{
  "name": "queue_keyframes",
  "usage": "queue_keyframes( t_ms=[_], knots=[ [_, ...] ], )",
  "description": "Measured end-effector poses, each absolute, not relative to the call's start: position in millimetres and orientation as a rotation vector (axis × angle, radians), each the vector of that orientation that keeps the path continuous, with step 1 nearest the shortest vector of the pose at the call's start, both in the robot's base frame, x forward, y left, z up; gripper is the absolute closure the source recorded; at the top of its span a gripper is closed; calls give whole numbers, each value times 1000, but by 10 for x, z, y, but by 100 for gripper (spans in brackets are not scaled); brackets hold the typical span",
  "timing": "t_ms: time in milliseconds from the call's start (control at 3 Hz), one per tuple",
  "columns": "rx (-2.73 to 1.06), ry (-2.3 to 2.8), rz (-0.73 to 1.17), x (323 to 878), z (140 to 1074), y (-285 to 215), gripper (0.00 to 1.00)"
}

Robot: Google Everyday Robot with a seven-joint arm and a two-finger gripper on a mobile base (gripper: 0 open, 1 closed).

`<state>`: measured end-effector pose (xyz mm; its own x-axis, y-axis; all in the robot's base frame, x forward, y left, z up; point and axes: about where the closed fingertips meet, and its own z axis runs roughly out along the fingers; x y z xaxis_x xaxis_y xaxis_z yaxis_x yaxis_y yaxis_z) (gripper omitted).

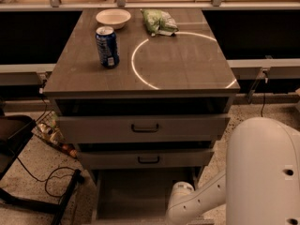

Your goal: Close bottom drawer

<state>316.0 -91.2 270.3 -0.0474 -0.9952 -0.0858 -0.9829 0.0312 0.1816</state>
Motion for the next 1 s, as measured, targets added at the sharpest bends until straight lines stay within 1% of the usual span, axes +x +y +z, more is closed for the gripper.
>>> queue_keyframes(
  t_ms=[333,667,1000],
  knots=[
    [2123,-2206,-340,3116,2561,-804,100],
    [2069,-2213,-423,3053,2181,-702,100],
    [2013,-2198,-457,2965,1812,-651,100]
  ],
)
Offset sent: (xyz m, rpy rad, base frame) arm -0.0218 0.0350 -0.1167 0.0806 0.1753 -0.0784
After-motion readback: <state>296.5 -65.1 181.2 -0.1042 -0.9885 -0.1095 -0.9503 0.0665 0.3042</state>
